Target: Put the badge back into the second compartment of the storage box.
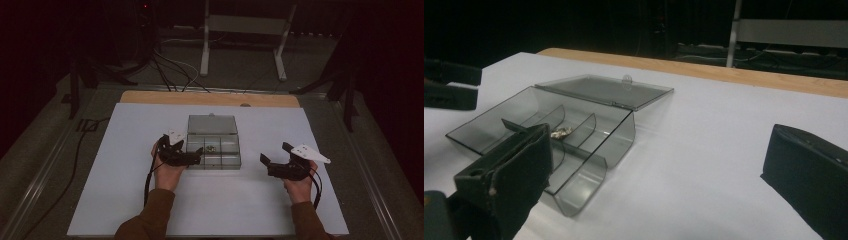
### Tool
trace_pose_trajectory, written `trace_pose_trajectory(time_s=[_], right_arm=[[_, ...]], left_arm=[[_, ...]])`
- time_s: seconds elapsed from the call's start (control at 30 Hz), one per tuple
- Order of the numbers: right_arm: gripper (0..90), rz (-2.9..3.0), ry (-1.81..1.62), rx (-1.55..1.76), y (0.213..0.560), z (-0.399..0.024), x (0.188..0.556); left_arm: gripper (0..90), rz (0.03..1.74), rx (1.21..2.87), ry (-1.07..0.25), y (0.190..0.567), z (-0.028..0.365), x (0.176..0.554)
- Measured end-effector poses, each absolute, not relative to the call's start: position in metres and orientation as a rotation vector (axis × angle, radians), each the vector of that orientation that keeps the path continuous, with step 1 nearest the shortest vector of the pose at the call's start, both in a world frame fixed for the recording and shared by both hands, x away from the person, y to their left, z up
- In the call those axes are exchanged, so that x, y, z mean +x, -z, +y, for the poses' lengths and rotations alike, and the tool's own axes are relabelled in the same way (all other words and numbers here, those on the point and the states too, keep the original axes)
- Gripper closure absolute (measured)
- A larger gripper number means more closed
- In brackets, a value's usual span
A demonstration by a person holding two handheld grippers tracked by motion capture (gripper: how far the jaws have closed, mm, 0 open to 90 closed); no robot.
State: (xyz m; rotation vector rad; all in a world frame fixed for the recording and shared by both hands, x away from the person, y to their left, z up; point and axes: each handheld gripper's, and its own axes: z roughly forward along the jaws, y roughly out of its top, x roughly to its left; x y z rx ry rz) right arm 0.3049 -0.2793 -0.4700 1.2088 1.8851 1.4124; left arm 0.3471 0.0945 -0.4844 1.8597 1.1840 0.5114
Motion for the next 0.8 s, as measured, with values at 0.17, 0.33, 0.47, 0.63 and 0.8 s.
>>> trace_pose_trajectory(time_s=[0.17, 0.33, 0.47, 0.63, 0.8], right_arm=[[0.0, 1.883, -1.416, 1.209, 0.462, -0.276, 0.316], [0.0, 1.907, -1.427, 1.198, 0.452, -0.267, 0.329], [0.0, 1.934, -1.426, 1.199, 0.446, -0.257, 0.342], [0.0, 1.962, -1.423, 1.208, 0.443, -0.245, 0.357], [0.0, 1.988, -1.404, 1.215, 0.441, -0.235, 0.371]], left_arm=[[1.2, 1.187, 1.866, -0.500, 0.488, 0.098, 0.345], [1.2, 1.181, 1.873, -0.491, 0.489, 0.097, 0.344], [1.2, 1.165, 1.888, -0.481, 0.489, 0.096, 0.342], [1.2, 1.161, 1.893, -0.473, 0.491, 0.096, 0.342], [1.2, 1.159, 1.901, -0.466, 0.492, 0.096, 0.342]])
